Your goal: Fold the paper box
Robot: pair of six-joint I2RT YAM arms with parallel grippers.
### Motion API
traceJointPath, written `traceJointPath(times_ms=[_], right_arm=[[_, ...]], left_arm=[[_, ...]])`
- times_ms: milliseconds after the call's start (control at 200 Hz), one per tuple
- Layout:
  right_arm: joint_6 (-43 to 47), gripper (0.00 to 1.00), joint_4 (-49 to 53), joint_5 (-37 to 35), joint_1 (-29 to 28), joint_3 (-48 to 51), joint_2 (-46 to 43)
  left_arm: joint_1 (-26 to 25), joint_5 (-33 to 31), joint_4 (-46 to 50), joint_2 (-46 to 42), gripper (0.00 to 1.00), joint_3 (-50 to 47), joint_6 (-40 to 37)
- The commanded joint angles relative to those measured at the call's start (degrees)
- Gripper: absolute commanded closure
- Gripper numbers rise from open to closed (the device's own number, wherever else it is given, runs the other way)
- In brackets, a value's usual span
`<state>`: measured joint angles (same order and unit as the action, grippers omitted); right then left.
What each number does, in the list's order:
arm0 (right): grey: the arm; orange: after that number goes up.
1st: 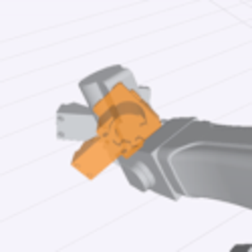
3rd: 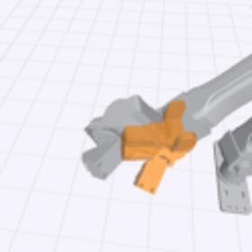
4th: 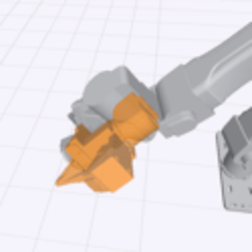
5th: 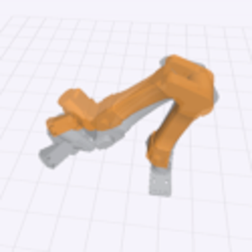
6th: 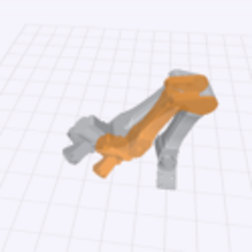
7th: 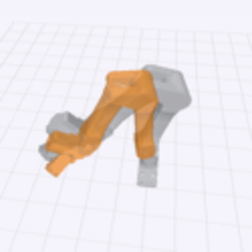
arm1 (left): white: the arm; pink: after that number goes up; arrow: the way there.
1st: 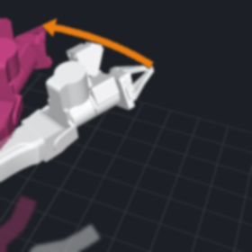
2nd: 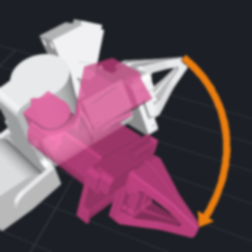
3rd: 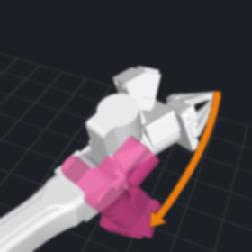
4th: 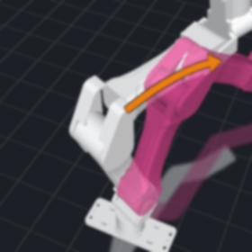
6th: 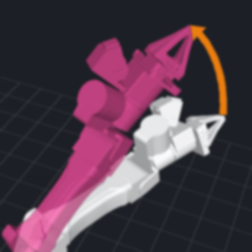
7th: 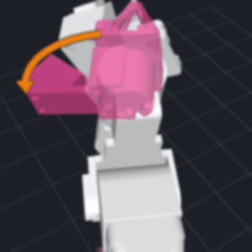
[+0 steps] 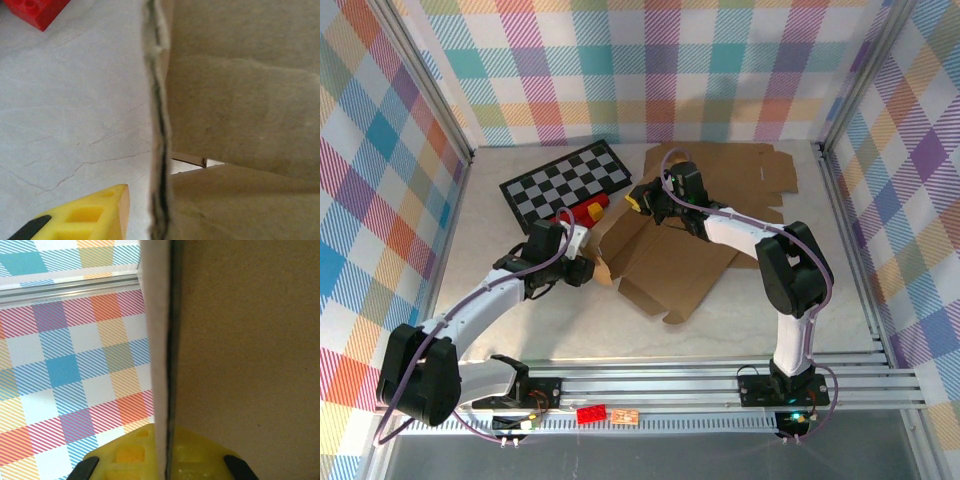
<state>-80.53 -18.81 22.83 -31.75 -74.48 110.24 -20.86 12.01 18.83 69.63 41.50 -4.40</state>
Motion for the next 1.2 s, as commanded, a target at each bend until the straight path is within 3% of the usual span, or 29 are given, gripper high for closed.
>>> traceJointPath(times_ms=[0, 645, 820, 1195], right_arm=[[-1.26, 1.00, -0.81, 1.17, 0.28, -1.59, 1.06], [-2.96, 1.00, -4.45, -1.48, -1.04, -2.96, 2.35], [-2.95, 1.00, -5.25, -2.14, -1.55, -1.93, 1.92], [-7.60, 1.00, -20.29, -12.30, -4.99, 6.78, 0.70]], left_arm=[[0.47, 3.39, -2.39, 0.90, 0.67, 2.20, -2.05], [-3.31, 3.95, -2.21, 4.15, 0.71, 6.05, -1.55], [-3.32, -1.09, -4.68, 5.84, 0.67, 6.40, 1.97], [-4.10, -9.84, -11.60, 6.49, 0.63, 3.53, 13.63]])
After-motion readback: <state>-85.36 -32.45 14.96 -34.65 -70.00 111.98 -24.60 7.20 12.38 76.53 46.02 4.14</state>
